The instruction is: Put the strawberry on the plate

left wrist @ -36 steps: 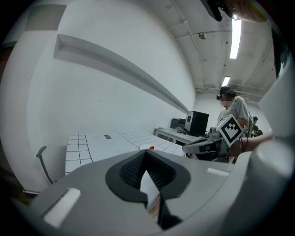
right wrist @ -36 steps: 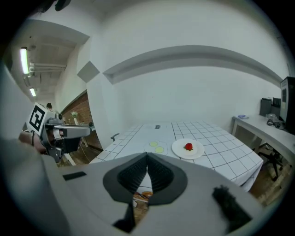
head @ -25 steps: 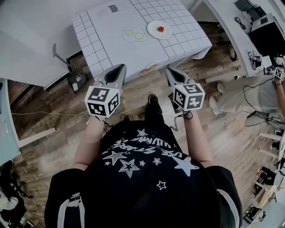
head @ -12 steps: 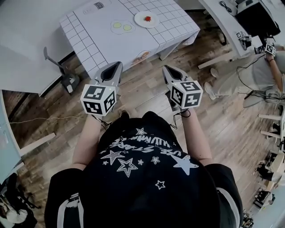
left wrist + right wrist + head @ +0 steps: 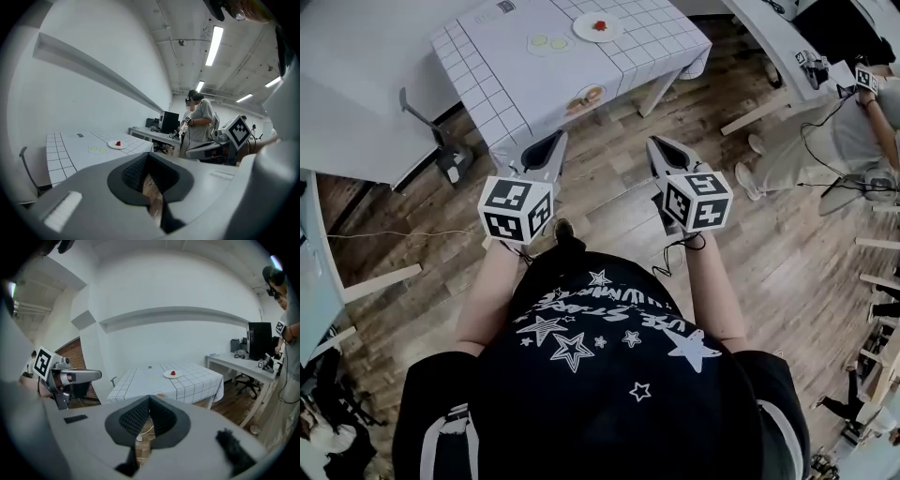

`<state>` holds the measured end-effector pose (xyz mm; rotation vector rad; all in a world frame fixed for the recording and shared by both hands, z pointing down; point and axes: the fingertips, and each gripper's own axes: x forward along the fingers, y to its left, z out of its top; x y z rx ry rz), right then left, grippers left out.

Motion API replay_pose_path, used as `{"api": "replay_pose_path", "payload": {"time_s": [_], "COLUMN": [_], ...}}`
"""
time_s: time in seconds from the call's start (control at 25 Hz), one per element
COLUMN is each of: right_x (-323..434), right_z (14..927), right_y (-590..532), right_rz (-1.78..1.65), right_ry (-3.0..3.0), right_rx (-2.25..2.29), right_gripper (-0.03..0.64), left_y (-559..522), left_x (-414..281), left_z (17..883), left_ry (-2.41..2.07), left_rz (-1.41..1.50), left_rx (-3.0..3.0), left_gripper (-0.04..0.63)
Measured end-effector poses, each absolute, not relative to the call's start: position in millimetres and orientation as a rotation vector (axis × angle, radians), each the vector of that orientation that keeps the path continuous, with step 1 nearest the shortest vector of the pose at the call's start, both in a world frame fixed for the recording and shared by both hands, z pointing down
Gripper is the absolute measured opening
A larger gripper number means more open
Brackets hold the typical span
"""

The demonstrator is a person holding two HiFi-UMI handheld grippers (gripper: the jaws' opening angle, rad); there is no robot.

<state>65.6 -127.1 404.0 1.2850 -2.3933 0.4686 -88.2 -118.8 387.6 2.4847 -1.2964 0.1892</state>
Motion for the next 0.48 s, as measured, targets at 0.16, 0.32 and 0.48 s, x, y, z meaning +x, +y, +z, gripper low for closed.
{"api": "replay_pose_path", "payload": {"time_s": [0.16, 0.32, 0.48], "right_x": [47.5, 90.2, 143.4], "right_z": [392.5, 403.8, 428.6], "right_y": [-130.8, -59.2, 31.0], "right_rz": [0.489, 0.487, 0.458], "right_ry": [-2.368, -2.437, -2.476], "right_rx": [1.273, 1.264, 1.248], "right_gripper": [0.014, 0.014, 0.014], "left_y": [-122.0, -51.1, 38.6], "left_x": [-103.1, -57.5, -3.0], "left_z": [380.5, 387.0, 400.4], "left_ry": [-1.264, -1.307, -1.364], "left_rz": [0.195, 0.214, 0.219], "left_rx": [2.458, 2.484, 2.521], "left_gripper": [0.009, 0.009, 0.009]}}
